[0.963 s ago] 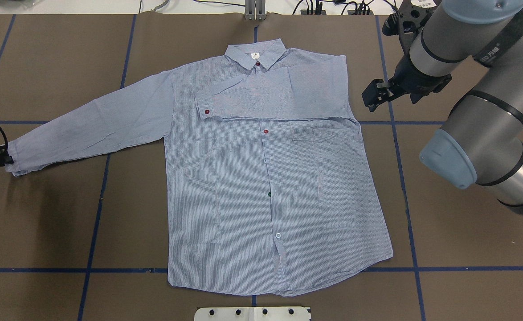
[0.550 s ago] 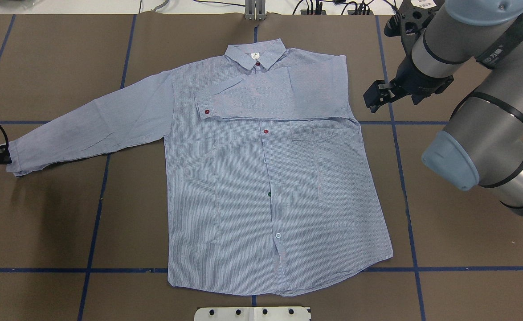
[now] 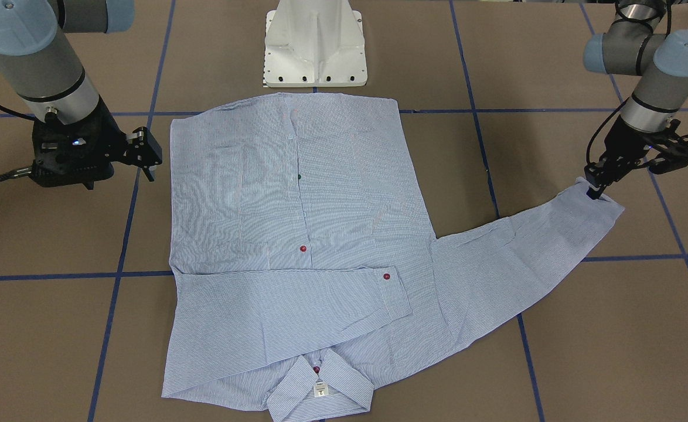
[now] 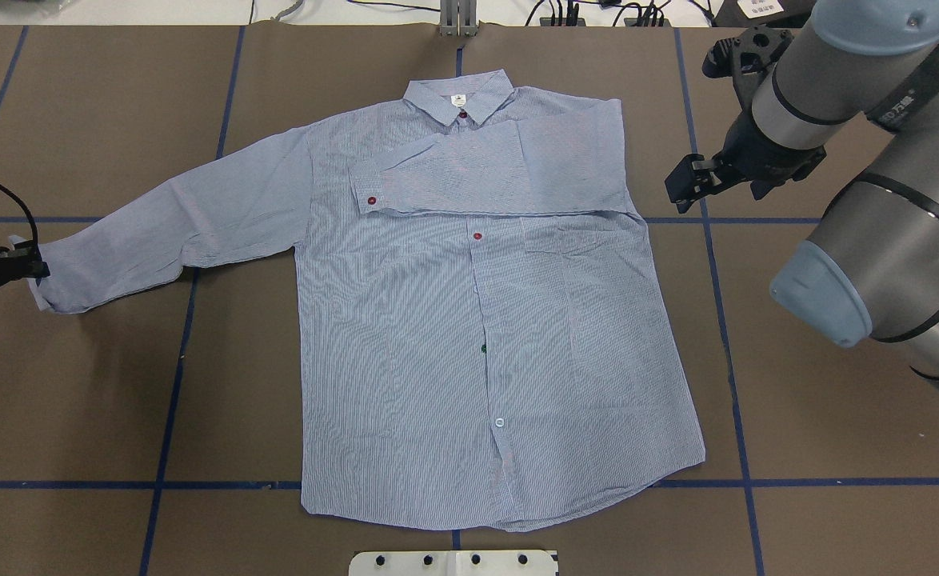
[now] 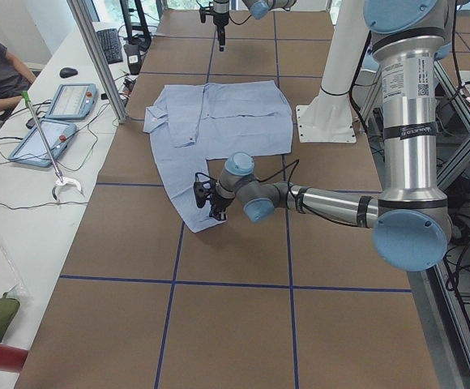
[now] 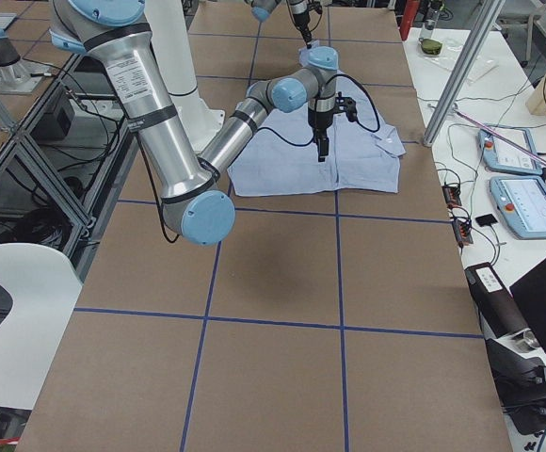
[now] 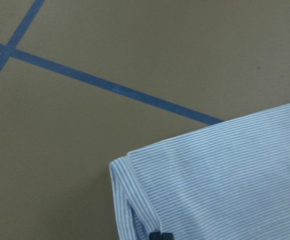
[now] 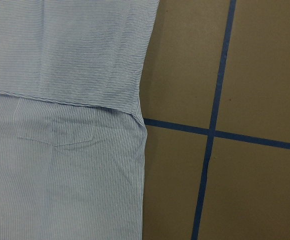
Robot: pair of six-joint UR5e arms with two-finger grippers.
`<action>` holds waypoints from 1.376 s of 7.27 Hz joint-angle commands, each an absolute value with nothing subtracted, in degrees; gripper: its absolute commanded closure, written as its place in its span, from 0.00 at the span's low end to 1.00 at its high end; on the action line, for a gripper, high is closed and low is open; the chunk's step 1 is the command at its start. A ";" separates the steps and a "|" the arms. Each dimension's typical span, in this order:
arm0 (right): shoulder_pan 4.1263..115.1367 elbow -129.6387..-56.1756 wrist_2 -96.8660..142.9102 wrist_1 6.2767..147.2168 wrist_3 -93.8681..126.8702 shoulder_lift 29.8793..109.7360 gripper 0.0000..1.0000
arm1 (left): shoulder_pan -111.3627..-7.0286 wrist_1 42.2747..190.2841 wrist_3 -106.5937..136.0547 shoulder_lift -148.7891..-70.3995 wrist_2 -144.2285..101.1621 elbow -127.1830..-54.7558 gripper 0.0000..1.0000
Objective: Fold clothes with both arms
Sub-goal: 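Lift the sleeve with the left gripper and carry it toward the collar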
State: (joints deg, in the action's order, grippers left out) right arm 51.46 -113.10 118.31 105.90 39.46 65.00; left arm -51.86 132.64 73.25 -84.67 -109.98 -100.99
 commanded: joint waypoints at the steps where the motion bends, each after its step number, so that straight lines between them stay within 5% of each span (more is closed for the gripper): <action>1: 51.50 -113.55 118.39 105.65 39.46 66.62 0.00 | -51.86 119.26 73.65 -94.68 -111.27 -104.93 1.00; 4: 51.50 -114.52 118.39 105.38 39.29 69.25 0.00 | -51.07 97.18 79.34 -118.39 -115.63 -104.60 1.00; 6: 51.59 -114.43 118.13 105.38 39.55 69.26 0.00 | -49.23 98.25 89.85 -126.60 -116.63 -101.98 1.00; 8: 52.12 -114.17 118.04 105.38 39.46 69.17 0.00 | -46.42 106.29 100.85 -138.90 -116.63 -86.92 1.00; 10: 52.47 -114.08 118.04 105.38 39.46 69.17 0.00 | -46.32 111.88 103.71 -142.64 -116.63 -80.69 1.00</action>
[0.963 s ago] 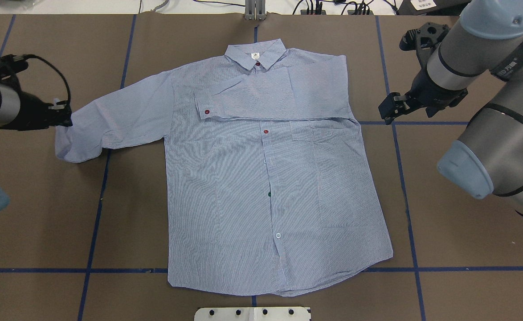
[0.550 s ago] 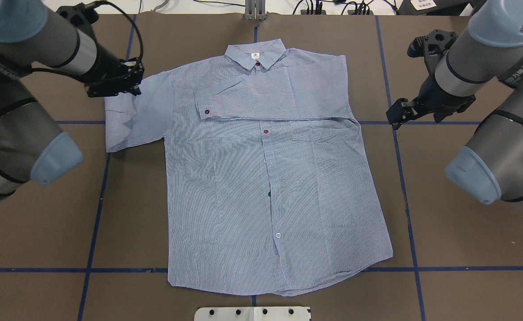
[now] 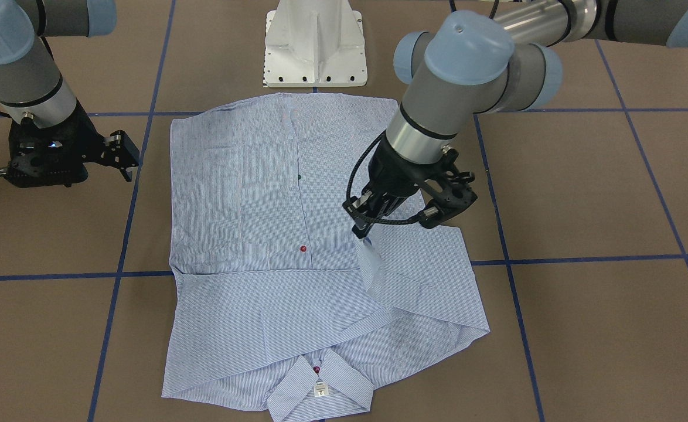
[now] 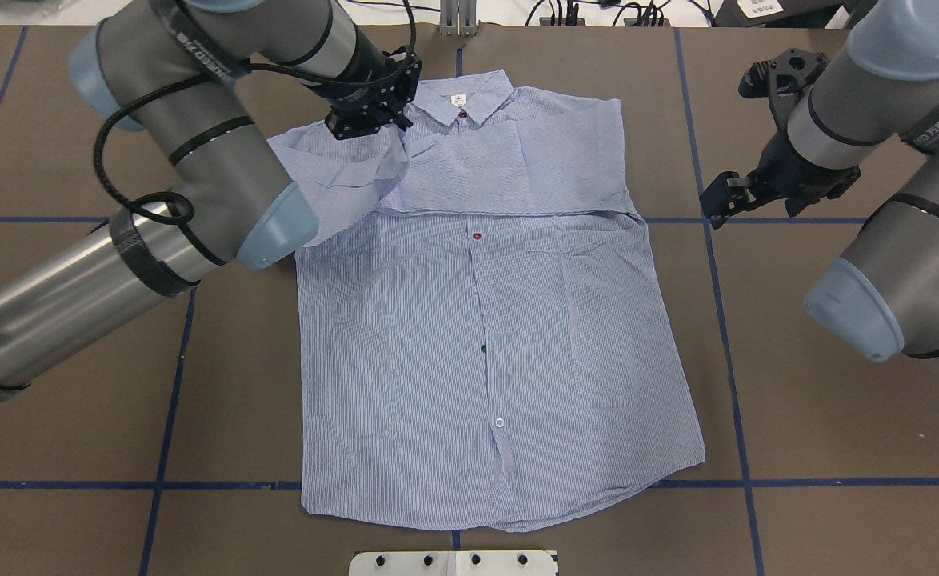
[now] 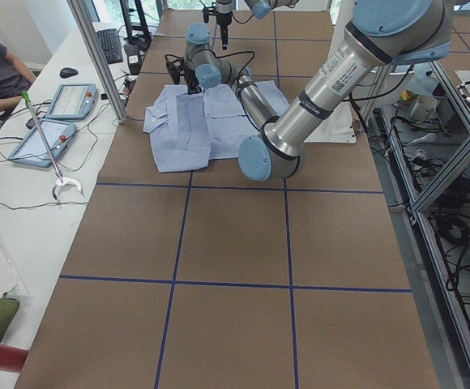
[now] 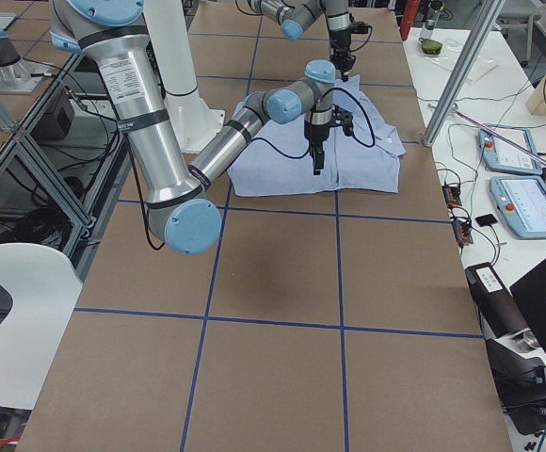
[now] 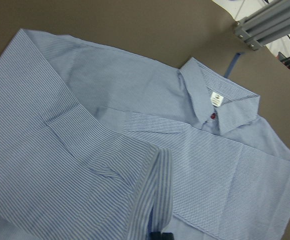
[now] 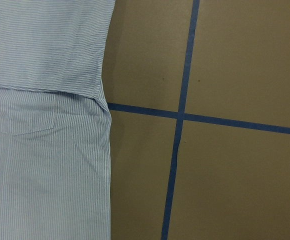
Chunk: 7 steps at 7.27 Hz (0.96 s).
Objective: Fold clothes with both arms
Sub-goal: 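Lift the sleeve with the left gripper and carry it toward the collar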
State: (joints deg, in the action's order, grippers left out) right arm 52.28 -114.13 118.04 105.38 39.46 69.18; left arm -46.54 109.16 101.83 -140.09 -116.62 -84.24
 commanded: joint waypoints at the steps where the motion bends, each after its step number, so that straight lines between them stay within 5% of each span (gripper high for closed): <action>1: 52.47 -114.08 118.12 105.38 39.55 69.08 0.00 | -46.32 112.15 104.58 -143.34 -116.63 -80.42 1.00; 7: 52.56 -113.91 118.12 105.38 39.46 69.34 0.00 | -46.32 121.37 109.69 -149.23 -116.54 -71.03 1.00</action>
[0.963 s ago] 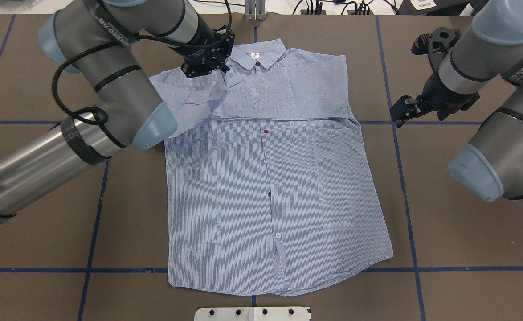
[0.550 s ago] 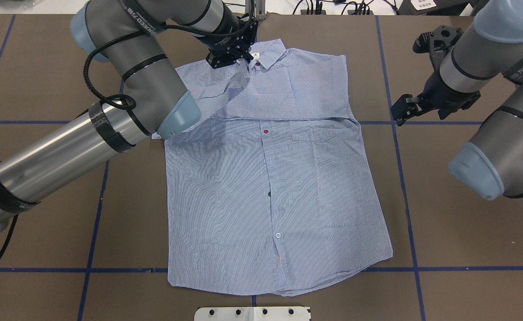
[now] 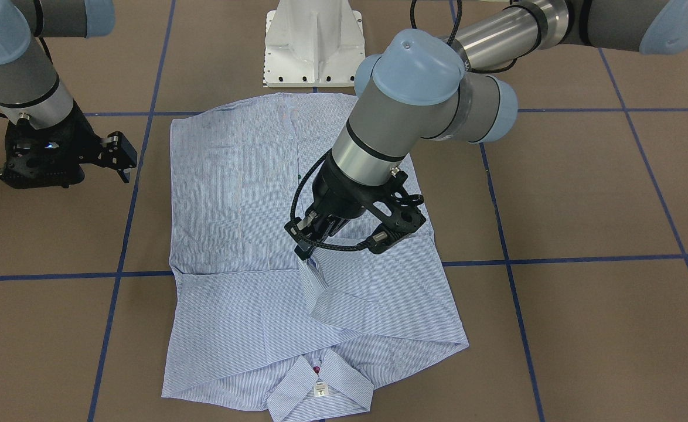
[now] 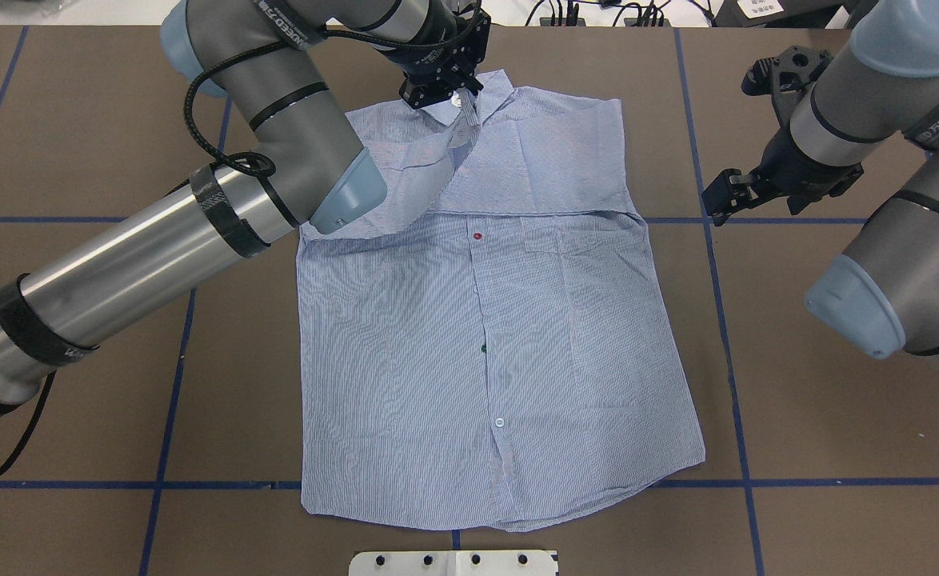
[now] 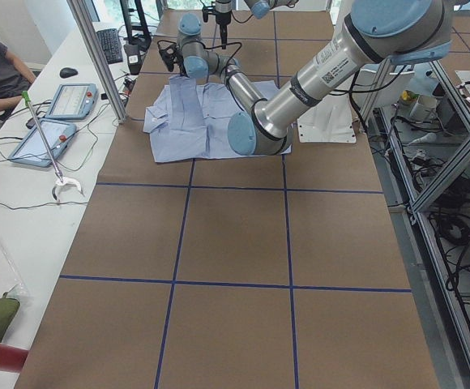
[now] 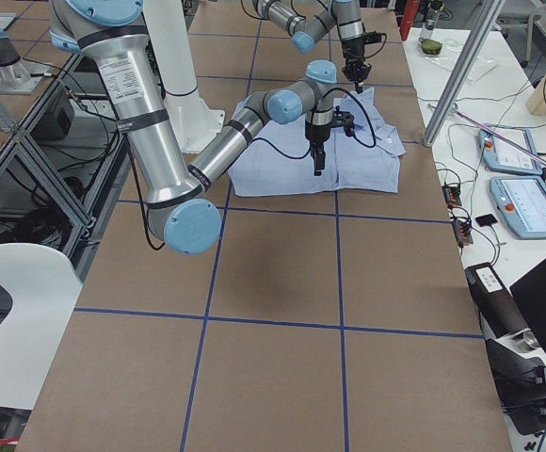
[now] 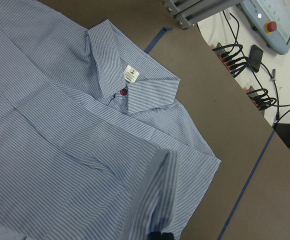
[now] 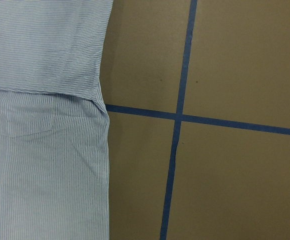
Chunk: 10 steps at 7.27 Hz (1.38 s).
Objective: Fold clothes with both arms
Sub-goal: 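Lift the sleeve with the left gripper and carry it toward the collar, then lay the sleeve on the shirt, open the left gripper and withdraw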
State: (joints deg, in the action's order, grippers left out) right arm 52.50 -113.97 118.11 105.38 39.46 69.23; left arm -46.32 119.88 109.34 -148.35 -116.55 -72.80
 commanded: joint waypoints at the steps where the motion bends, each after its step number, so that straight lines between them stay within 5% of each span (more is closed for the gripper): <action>1: 52.56 -113.91 118.12 105.38 39.29 69.35 0.00 | -46.23 122.33 109.60 -149.67 -116.46 -69.62 1.00; 4: 52.65 -113.91 118.30 105.38 39.02 69.87 0.00 | -45.80 127.42 110.47 -153.54 -116.19 -62.51 1.00; 10: 52.91 -113.12 118.21 105.38 38.85 70.58 0.00 | -40.80 131.45 110.65 -153.81 -109.12 -59.36 1.00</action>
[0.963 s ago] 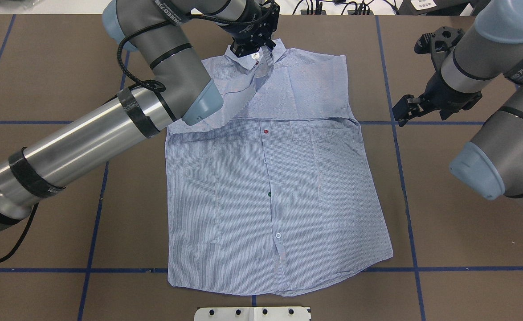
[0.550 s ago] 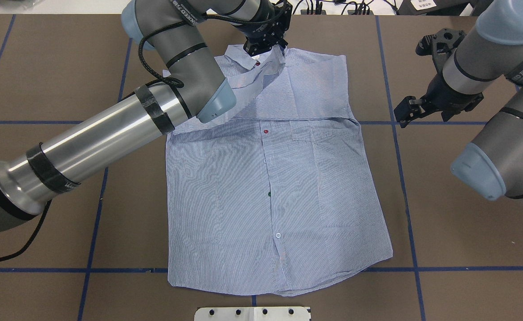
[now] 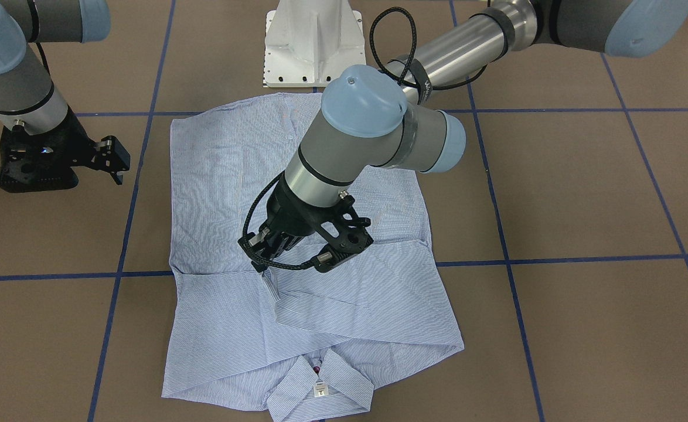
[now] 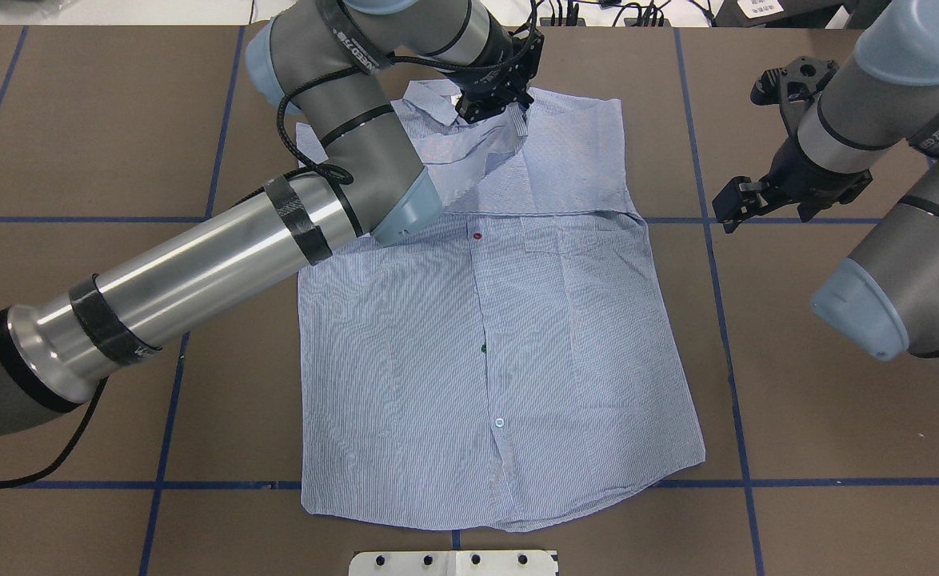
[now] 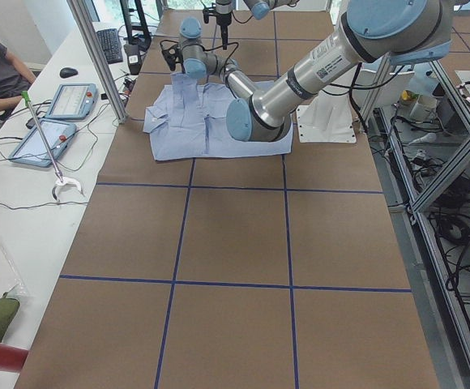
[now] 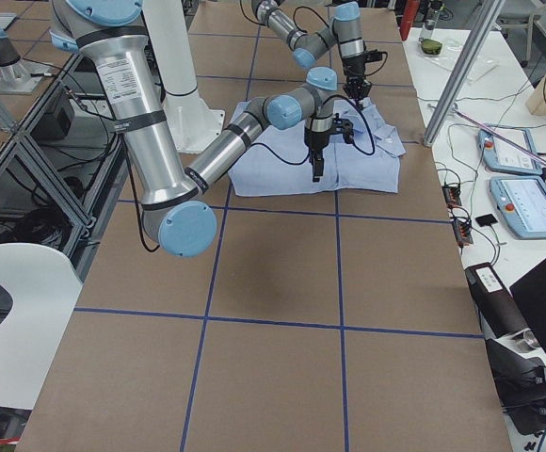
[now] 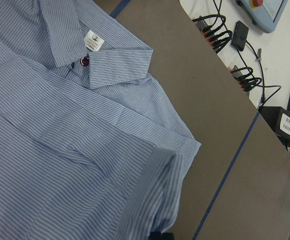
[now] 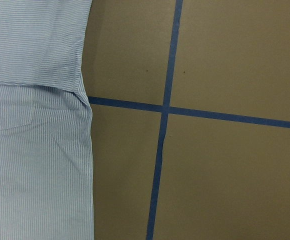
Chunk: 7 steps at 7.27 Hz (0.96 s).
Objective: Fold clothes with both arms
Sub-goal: 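Lay the sleeve on the shirt, open the left gripper and withdraw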
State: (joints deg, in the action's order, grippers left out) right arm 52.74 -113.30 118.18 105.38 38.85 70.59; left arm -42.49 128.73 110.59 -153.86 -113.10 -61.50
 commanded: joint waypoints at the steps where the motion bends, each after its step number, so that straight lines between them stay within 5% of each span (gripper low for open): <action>1: 52.91 -113.12 118.21 105.38 38.93 70.49 0.00 | -39.82 135.31 110.65 -153.72 -107.85 -56.11 1.00; 4: 53.35 -113.20 118.30 105.38 39.11 70.05 0.00 | -35.08 138.24 110.65 -153.98 -98.97 -54.41 1.00; 6: 53.70 -113.20 118.39 105.38 39.20 69.79 0.00 | -34.11 138.77 110.04 -154.07 -98.79 -54.32 0.18; 7: 53.88 -113.20 119.26 105.38 39.29 69.79 0.00 | -33.23 139.04 108.99 -154.16 -98.79 -54.75 0.00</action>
